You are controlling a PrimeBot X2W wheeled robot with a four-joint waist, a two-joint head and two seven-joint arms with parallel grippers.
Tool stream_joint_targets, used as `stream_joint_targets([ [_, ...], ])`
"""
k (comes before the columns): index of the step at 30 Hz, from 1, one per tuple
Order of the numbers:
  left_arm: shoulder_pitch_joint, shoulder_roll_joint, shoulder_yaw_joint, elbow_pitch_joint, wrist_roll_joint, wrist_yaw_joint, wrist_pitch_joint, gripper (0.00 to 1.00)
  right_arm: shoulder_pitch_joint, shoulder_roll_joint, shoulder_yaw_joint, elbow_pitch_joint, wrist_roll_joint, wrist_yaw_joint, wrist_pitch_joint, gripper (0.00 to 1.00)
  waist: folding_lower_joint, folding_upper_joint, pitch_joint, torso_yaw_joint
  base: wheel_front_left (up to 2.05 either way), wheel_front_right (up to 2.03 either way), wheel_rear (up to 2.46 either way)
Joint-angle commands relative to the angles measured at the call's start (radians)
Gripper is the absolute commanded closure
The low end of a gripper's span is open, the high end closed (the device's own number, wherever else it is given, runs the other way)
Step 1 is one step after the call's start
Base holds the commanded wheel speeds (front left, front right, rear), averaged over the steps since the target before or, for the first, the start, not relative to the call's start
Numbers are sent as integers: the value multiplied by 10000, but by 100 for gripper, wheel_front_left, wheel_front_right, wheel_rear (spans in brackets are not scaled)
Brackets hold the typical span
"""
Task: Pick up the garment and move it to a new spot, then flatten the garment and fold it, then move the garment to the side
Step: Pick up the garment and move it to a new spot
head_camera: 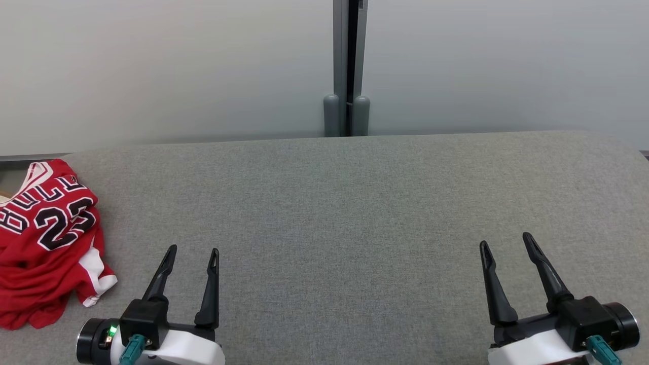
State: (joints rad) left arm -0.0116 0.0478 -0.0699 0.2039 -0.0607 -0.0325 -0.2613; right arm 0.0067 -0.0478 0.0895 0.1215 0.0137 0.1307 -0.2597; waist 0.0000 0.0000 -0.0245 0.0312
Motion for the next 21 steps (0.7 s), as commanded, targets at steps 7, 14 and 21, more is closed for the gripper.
stream_joint_targets([
  [7, 30, 49, 30, -14, 65, 21, -40, 0, 127, -45, 44, -25, -60, 0, -76, 0, 0, 0, -21, -6, 0, 0, 0],
  [14, -15, 47, 47, 31, 84, -49, -40, 0, 118, -43, 35, 3, -30, 0, -74, 0, 0, 0, 9, -15, 0, 0, 0],
  [21, -189, 50, -29, 135, 69, -71, -40, 0, 179, -40, 68, -40, -51, 0, -74, 0, 0, 0, 83, 313, 0, 0, 0],
])
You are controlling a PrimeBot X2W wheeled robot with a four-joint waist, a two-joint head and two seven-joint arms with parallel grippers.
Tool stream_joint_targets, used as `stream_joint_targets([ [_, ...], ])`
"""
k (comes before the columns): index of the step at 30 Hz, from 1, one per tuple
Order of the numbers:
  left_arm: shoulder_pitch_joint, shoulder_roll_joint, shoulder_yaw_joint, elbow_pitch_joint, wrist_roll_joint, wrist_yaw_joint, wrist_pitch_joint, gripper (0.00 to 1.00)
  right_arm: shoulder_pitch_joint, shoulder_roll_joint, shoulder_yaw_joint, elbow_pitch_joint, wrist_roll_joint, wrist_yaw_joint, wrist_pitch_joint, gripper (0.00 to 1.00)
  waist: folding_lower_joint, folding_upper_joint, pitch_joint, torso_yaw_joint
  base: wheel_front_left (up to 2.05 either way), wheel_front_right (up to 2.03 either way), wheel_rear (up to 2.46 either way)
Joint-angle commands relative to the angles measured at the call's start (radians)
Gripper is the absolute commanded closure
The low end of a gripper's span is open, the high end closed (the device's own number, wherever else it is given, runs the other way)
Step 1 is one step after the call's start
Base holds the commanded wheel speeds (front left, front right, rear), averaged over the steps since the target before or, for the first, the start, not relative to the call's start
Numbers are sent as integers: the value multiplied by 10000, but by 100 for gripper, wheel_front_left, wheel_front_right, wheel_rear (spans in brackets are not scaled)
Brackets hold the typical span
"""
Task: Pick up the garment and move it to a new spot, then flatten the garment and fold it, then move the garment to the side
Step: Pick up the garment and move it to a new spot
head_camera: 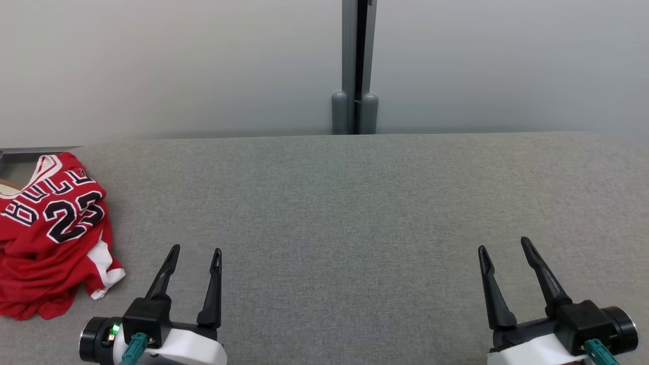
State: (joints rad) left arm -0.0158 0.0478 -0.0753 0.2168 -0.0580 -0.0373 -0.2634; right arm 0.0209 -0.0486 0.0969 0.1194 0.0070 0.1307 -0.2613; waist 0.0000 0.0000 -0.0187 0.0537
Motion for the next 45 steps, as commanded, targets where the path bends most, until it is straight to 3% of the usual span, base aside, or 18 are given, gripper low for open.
stream_joint_targets([
  [1, -164, 50, 13, 6, 40, -13, -19, 0, 58, -34, -6, -19, 37, 0, -59, 0, 0, 0, 39, 196, 0, 0, 0],
  [25, 119, 47, 95, 4, -259, 315, -17, 0, 355, -28, 240, -244, 302, -1, -38, 0, 0, 0, 14, 4400, 0, 0, 0],
  [35, -63, 45, 485, -494, -652, 587, -19, 0, -84, -34, 548, -4, 12, -1, -38, 0, 0, 0, 571, 4623, 0, 0, 0],
  [42, -1851, 127, 949, -359, -542, -176, -17, 0, -108, -36, 136, -57, -333, -1, -38, 0, 0, 0, 1263, 4577, 0, 0, 0],
  [45, -3247, 264, 1183, 507, -881, -584, -11, 0, -386, -33, 17, -121, -536, -1, -38, 0, 0, 0, 1951, 4278, 0, 0, 0],
])
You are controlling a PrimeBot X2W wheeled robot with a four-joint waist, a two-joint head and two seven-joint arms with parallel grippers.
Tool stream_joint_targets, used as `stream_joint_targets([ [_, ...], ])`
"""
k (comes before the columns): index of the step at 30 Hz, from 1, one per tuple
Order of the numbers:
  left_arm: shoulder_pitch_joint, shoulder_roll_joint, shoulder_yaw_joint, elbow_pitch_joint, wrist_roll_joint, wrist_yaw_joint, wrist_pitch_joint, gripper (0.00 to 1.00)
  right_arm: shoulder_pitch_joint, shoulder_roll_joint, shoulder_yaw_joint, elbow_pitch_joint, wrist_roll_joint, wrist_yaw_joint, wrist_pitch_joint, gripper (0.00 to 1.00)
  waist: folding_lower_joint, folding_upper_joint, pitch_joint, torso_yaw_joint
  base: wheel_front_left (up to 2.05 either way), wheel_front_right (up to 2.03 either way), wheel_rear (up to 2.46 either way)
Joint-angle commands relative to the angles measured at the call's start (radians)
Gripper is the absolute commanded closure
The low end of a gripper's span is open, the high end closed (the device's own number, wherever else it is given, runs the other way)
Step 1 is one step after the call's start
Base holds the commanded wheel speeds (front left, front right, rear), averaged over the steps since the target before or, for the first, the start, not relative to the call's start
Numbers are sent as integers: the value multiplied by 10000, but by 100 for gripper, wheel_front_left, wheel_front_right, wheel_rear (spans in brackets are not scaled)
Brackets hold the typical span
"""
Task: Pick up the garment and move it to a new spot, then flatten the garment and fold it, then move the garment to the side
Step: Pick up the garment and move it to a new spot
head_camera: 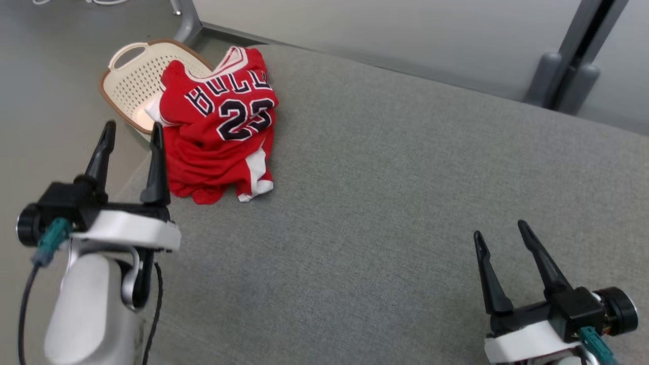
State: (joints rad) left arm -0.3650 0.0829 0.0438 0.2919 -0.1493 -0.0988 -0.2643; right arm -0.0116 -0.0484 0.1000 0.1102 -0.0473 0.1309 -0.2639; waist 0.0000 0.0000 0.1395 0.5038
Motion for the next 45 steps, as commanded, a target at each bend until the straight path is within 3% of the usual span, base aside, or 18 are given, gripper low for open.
stream_joint_targets([
  [1, -329, 56, -19, 186, -27, -61, -3, 0, -156, -36, -36, -39, -88, -3, -11, 0, 0, 0, 605, -334, 0, 0, 0],
  [3, -1505, 297, 17, 1303, -460, -191, 17, 0, -360, -105, -89, -73, -255, -3, -12, 0, 0, 0, 1046, -547, 0, 0, 0],
  [5, -2705, 519, 22, 2220, -980, -268, 277, 12, -594, -198, -111, -129, -364, -3, -12, 0, 0, 0, 1460, -758, 0, 0, 0],
  [6, -3175, 716, 6, 2687, -1123, -295, 526, 13, -675, -232, -97, -144, -385, -3, -12, 0, 0, 0, 1659, -878, 0, 0, 0],
  [8, -4117, 992, -72, 3597, -1483, -309, 1198, 0, -858, -285, -114, -177, -430, -3, -11, 0, 0, 0, 1984, -1096, 0, 0, 0],
  [14, -6372, 1827, -109, 6270, -1752, 4, 3805, 0, -1296, -468, 33, -275, -471, -3, -11, 0, 0, 0, 2657, -1625, 0, 0, 0],
  [17, -7097, 2183, 35, 7207, -1936, 73, 4582, 0, -1510, -519, 94, -395, -526, -3, -11, 0, 0, 0, 2981, -1903, 0, 0, 0],
  [23, -7882, 2494, 191, 8389, -2365, -140, 5397, 0, -1818, -599, 61, -507, -556, -3, -12, 0, 0, 0, 3461, -2313, 0, 0, 0],
  [31, -7969, 2825, -256, 9346, -2111, -136, 5788, 0, -1966, -563, -31, -558, -615, -5, -9, 0, 0, 0, 3881, -2610, 0, 0, 0],
  [38, -7663, 2776, -532, 9644, -2067, -210, 5705, 0, -2080, -511, -224, -392, -673, -12, 2, 0, 0, 0, 4065, -2625, 0, 0, 0],
  [39, -7622, 2790, -568, 9645, -2065, -216, 5556, 74, -2108, -498, -227, -364, -672, -12, 2, 0, 0, 0, 4058, -2620, 0, 0, 0],
  [40, -7623, 2834, -598, 9608, -2047, -233, 5353, 100, -2142, -480, -212, -336, -667, -12, 2, 0, 0, 0, 4041, -2617, 0, 0, 0],
  [45, -7401, 2738, -521, 9279, -2527, -318, 4146, 100, -2195, -326, -222, -224, -501, -12, 0, 0, 0, 0, 3746, -2628, 0, 0, 0],
])
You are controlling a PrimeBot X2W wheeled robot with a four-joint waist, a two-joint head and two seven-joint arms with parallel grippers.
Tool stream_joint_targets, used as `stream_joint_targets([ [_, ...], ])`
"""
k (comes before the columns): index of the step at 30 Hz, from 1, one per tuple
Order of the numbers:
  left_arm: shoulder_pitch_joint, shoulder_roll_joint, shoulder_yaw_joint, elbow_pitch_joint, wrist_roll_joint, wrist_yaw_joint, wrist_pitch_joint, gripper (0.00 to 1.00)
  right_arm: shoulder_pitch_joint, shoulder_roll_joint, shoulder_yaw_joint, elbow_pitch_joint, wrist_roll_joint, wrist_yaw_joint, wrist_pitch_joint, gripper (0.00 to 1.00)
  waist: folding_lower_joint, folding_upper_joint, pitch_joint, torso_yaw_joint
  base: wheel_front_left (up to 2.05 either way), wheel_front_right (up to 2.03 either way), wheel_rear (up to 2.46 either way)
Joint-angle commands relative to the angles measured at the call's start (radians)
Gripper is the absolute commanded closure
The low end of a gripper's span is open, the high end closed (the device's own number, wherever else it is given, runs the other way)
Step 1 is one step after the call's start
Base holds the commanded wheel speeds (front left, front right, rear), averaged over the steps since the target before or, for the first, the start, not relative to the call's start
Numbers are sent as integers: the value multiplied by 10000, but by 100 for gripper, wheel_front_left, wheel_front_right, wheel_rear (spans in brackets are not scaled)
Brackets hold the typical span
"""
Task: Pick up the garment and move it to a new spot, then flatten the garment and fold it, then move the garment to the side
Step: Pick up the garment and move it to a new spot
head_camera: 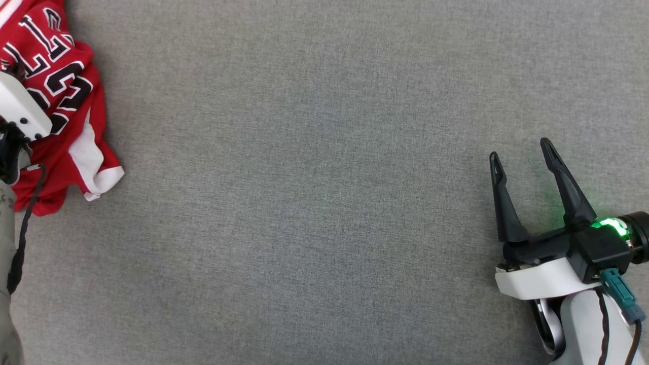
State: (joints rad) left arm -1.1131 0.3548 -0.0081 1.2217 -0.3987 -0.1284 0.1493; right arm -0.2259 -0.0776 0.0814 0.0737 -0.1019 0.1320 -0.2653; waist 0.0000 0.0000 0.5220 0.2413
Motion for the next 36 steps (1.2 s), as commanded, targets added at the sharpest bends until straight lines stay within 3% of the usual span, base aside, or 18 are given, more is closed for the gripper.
stream_joint_targets([
  [1, 138, -24, -113, -223, -147, -16, -274, 100, -33, 0, -42, 179, 58, -22, 14, 0, 0, 0, -177, -7, 0, 0, 0],
  [9, 1123, 199, -1497, -2265, -1571, -22, -2279, 100, 314, 179, -92, 361, 290, -22, 5, 0, 0, 0, -1354, -24, 0, 0, 0],
  [19, 1731, 1246, -3122, -5107, -2823, -24, -3617, 100, 870, 263, -68, 463, 1085, -22, 3, 0, 0, 0, -2873, -275, 0, 0, 0],
  [27, 2132, 1361, -3598, -7403, -3227, -25, -3593, 100, 1056, 262, 141, 419, 1780, -22, 3, 0, 0, 0, -3565, -1069, 0, 0, 0],
  [36, 2758, 789, -4081, -9916, -3521, 388, -2785, 100, 1142, 267, 206, 351, 2281, -21, 3, 0, 0, 0, -3760, -2770, 0, 0, 0],
])
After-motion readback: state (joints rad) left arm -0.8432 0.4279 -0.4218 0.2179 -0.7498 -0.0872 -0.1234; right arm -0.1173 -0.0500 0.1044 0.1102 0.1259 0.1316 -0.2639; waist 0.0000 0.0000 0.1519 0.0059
